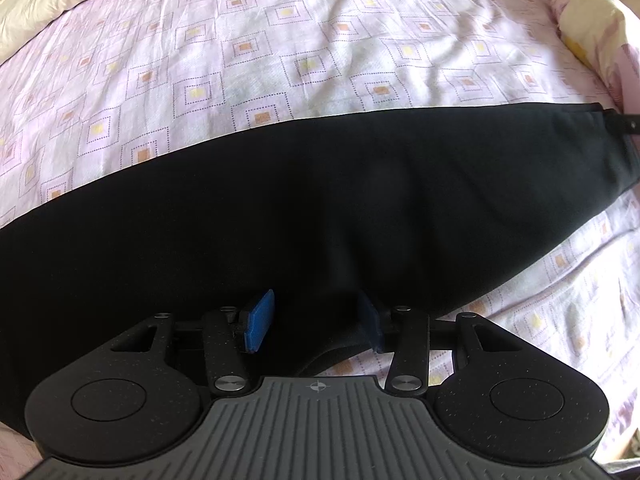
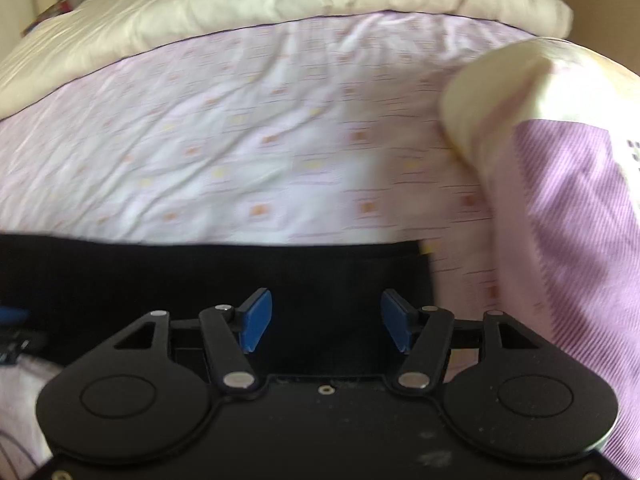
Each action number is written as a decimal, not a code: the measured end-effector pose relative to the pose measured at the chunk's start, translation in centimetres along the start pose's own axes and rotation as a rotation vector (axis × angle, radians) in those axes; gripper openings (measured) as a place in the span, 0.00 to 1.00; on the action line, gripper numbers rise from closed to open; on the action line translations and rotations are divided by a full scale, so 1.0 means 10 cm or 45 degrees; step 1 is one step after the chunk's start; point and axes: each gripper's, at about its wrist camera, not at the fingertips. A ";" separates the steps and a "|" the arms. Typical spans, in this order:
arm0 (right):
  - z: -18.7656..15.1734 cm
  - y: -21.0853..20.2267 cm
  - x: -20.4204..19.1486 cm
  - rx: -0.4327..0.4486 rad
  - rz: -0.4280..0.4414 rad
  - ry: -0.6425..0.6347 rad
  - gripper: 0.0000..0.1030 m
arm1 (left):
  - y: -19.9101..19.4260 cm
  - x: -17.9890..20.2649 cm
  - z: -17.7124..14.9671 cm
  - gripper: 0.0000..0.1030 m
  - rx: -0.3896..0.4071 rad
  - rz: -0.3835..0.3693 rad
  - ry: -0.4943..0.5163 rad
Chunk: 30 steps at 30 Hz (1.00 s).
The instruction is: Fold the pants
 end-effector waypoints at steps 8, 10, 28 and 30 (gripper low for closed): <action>0.12 0.32 0.20 -0.088 0.007 -0.005 0.13 | -0.02 0.00 -0.01 0.44 0.022 0.013 -0.020; 0.16 0.30 0.17 -0.070 0.037 -0.039 0.10 | -0.04 0.01 -0.02 0.44 0.038 0.019 -0.030; 0.01 0.35 0.77 -0.140 0.258 0.373 0.57 | -0.12 0.64 0.50 0.43 0.165 -0.067 0.105; -0.01 0.42 0.78 -0.175 0.280 0.358 0.57 | -0.05 0.78 0.60 0.43 0.158 -0.111 0.133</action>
Point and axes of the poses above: each gripper's, at about its wrist camera, not at the fingertips, and y roughly the way its jaws point, x to its right, z to its top, and after that the axes turned 13 degrees about -z, right-handed
